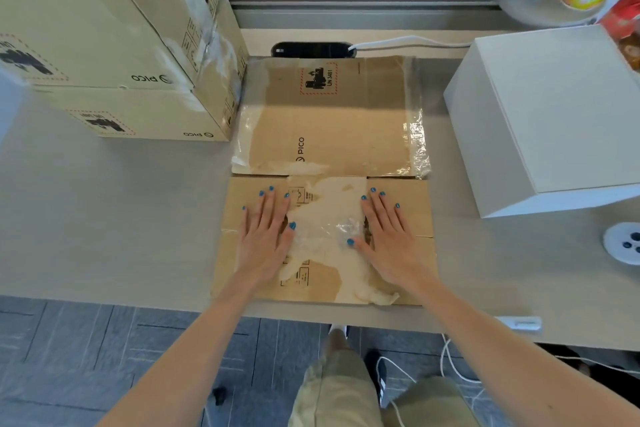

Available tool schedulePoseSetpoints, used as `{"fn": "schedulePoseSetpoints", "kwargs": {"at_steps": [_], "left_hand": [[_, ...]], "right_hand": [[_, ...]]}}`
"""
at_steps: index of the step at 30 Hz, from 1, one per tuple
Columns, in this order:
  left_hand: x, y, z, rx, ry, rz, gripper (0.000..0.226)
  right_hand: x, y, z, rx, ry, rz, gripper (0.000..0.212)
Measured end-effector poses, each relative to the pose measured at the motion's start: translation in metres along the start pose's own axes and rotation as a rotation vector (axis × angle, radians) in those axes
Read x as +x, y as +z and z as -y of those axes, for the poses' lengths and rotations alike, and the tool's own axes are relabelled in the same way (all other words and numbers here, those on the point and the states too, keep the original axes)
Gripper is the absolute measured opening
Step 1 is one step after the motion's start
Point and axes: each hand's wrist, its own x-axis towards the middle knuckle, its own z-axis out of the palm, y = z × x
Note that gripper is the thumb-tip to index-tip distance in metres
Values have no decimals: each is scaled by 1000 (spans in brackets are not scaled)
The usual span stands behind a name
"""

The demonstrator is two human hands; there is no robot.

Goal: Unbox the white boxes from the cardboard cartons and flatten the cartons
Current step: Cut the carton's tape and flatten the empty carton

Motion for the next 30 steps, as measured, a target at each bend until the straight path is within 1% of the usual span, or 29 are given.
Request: {"fn": "schedulePoseSetpoints", "kwargs": {"at_steps": [3,6,9,11,13,16,19,21,23,25,27,30], "left_hand": [[3,-4,0,-75,-13,64,65],[6,-18,-1,-154,-40,80,59],[11,-38,0,-265,-46,-35,50],[16,-49,7,-292,-87,-129,45],[27,-57,16,-333,-197,-172,47],[48,-67,20,-463,-419,-143,56],[69,-72,20,-622,-560,-103,67],[79,-75,18,-604,-619,-92,69],[88,-77,21,-603,-664,-87,69],[95,-77,29,-675,-713,-92,67],[100,-80,38,-790,-754,-113,60],[108,-85,42,-926,-757,-149,48]], "right_hand": [[2,-3,1,-2,-1,21,81],[4,-16,6,106,15,40,78],[11,-35,8,234,65,-49,61],[17,-44,5,249,146,-147,55],[25,-49,-1,257,281,-201,60],[39,-50,-12,288,475,-164,76],[49,-48,-17,378,576,-124,80],[55,-48,-17,388,598,-137,79],[61,-51,-15,422,649,-196,78],[68,-58,-14,467,725,-234,77],[75,-63,-17,493,782,-229,78],[86,-69,-30,526,867,-207,80]]}}
